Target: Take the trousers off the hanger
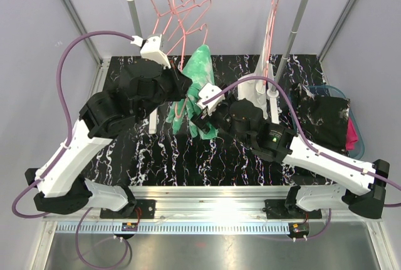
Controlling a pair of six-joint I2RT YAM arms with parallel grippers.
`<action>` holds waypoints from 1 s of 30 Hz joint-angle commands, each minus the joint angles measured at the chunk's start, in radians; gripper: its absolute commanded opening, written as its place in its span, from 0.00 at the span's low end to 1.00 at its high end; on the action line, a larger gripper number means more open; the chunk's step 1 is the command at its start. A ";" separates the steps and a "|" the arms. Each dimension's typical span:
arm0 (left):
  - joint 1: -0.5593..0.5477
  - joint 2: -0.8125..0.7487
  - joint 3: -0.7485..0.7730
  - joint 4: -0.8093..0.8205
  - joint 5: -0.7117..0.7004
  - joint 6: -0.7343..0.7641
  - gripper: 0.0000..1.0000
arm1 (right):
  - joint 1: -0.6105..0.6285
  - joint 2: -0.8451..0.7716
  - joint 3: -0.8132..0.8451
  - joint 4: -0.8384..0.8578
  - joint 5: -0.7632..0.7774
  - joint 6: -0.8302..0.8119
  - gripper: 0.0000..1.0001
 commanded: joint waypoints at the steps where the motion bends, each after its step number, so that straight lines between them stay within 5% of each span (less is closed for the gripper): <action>1: -0.002 -0.030 0.085 0.198 -0.008 0.006 0.00 | -0.019 -0.013 0.010 -0.038 0.021 -0.066 0.89; 9: -0.002 -0.006 0.121 0.178 0.009 0.013 0.00 | -0.098 -0.016 0.056 -0.133 -0.149 -0.075 0.95; 12: -0.004 -0.016 0.109 0.193 0.022 0.005 0.00 | -0.103 -0.005 0.047 -0.087 -0.076 -0.072 0.95; 21: -0.005 -0.018 0.065 0.233 0.016 -0.030 0.00 | -0.103 0.038 0.068 0.025 -0.166 0.031 1.00; 30: -0.016 -0.002 0.075 0.206 0.038 -0.006 0.00 | -0.103 0.101 0.153 0.031 -0.013 -0.106 0.83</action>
